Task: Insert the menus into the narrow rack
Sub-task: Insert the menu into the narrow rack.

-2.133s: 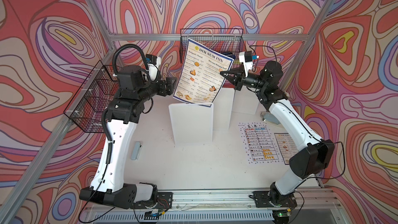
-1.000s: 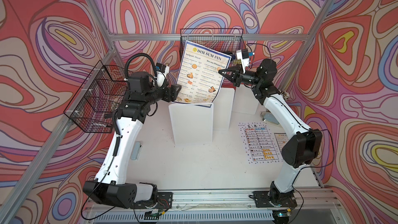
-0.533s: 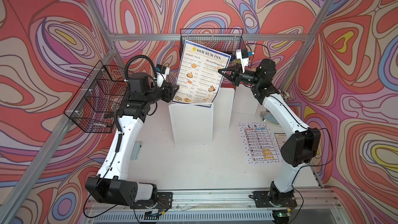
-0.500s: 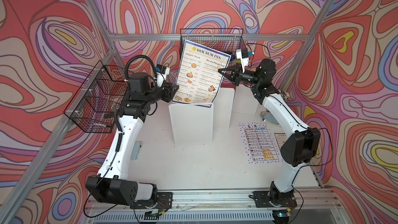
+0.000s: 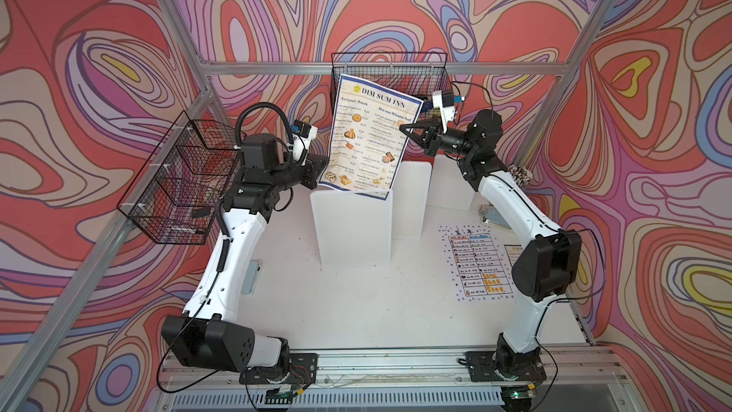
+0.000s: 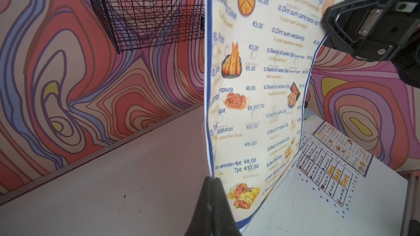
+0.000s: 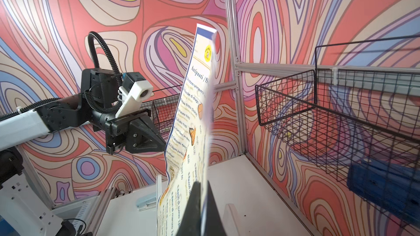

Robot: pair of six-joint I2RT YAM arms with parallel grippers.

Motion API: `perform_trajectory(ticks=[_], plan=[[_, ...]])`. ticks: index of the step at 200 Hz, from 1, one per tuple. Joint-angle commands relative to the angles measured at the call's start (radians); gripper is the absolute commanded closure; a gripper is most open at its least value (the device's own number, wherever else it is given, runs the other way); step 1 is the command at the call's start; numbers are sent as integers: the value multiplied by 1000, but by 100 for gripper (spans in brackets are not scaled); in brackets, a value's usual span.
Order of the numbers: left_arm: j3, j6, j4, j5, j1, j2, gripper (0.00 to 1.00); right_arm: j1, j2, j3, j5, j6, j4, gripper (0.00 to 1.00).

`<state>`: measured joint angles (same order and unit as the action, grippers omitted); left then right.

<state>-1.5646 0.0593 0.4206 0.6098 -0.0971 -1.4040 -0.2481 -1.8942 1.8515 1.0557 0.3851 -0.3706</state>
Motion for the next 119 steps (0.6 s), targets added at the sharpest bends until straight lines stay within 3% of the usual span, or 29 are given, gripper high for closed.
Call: perform_trajectory(ticks=[1, 112, 119], plan=[[10, 5, -29, 22, 7, 8, 98, -2, 2, -14, 31, 21, -81, 100], [-34, -90, 59, -52, 7, 100, 100, -1, 0, -16, 72, 5, -44, 100], [-25, -92, 53, -59, 7, 103, 96, 0, 0, -19, 74, 8, -47, 100]])
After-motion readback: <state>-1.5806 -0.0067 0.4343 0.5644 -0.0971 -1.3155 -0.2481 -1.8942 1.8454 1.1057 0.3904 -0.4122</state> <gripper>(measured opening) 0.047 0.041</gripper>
